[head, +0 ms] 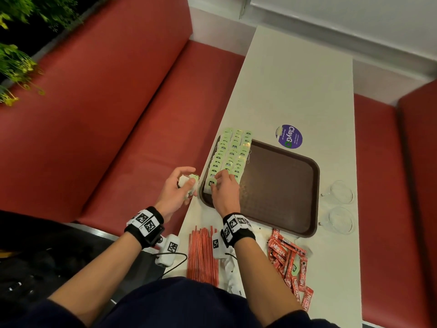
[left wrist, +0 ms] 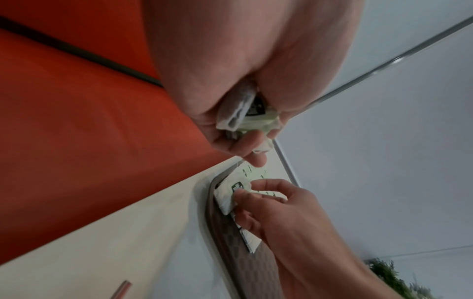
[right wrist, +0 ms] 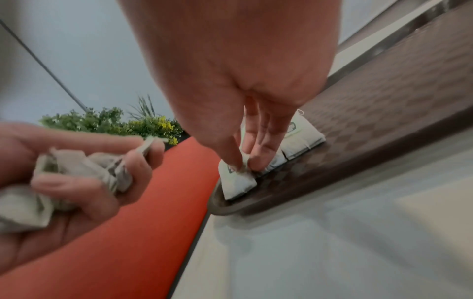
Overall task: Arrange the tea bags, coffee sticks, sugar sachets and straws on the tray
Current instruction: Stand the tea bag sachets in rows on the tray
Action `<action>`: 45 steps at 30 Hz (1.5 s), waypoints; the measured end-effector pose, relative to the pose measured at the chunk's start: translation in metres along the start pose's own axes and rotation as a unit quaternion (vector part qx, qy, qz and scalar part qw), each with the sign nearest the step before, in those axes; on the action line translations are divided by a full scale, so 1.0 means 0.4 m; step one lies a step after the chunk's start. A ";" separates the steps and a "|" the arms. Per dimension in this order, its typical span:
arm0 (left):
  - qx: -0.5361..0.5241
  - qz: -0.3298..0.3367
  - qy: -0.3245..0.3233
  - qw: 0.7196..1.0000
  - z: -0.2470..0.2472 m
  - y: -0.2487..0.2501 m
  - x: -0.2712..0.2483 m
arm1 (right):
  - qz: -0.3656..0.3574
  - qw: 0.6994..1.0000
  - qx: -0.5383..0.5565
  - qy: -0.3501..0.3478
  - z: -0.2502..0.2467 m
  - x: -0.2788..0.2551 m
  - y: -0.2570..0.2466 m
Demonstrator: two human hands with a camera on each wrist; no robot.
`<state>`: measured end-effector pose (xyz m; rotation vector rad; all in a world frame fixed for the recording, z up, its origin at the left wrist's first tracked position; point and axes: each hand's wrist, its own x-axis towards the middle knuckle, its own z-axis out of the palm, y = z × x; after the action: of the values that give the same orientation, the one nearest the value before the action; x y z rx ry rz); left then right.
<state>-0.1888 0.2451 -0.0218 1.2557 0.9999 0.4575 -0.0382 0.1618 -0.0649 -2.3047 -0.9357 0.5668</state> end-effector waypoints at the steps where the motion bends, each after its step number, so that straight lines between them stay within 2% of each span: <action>1: 0.002 -0.001 0.001 1.000 0.002 0.002 -0.002 | 0.000 1.000 -0.025 0.004 -0.002 -0.004 -0.004; 3: 0.002 -0.005 0.004 1.000 0.009 0.010 -0.008 | 0.002 0.997 -0.071 0.017 -0.007 -0.013 -0.011; 5: -0.001 -0.011 0.010 1.000 0.017 0.021 -0.016 | -0.001 0.997 -0.064 0.036 -0.016 -0.015 -0.018; 8: -0.010 -0.011 0.007 1.000 0.024 0.033 -0.029 | -0.002 0.997 0.071 0.041 -0.050 -0.008 -0.044; 11: -0.005 0.004 -0.008 1.000 0.030 0.035 -0.031 | 0.017 0.978 0.206 -0.009 -0.111 -0.023 -0.082; 14: -0.004 0.019 -0.004 1.000 0.039 0.038 -0.022 | -0.027 0.966 0.247 -0.073 -0.153 -0.052 -0.091; 16: -0.019 0.021 -0.016 0.999 0.047 0.043 -0.019 | -0.046 0.969 0.227 -0.089 -0.158 -0.058 -0.076; 20: 0.031 0.042 -0.048 0.998 0.061 0.051 -0.013 | -0.073 0.984 0.156 -0.038 -0.159 -0.054 -0.058; 22: 0.068 0.062 -0.054 0.994 0.063 0.051 -0.005 | -0.063 0.983 0.168 -0.026 -0.171 -0.051 -0.053; 27: 0.077 0.096 -0.081 0.989 0.068 0.078 -0.002 | -0.041 0.978 0.199 -0.047 -0.235 -0.038 -0.046; 31: 0.049 0.070 -0.089 0.992 0.077 0.106 -0.007 | -0.061 0.977 0.200 -0.035 -0.298 -0.045 -0.058; 34: -0.003 0.041 -0.090 0.995 0.075 0.105 -0.002 | -0.068 0.970 0.227 -0.055 -0.346 -0.053 -0.076; 37: -0.005 0.033 -0.112 0.993 0.075 0.099 0.006 | -0.067 0.969 0.229 -0.065 -0.377 -0.055 -0.089; 42: 0.052 0.060 -0.127 0.989 0.077 0.093 0.017 | -0.147 0.986 0.075 -0.039 -0.371 -0.035 -0.072; 45: 0.112 0.062 -0.171 0.977 0.070 0.094 0.020 | -0.181 0.979 0.020 -0.096 -0.373 -0.022 -0.066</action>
<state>-0.1532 0.2465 0.0098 1.5448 0.6953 0.2146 0.0285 0.1179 0.0641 -2.0000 -1.3861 0.6481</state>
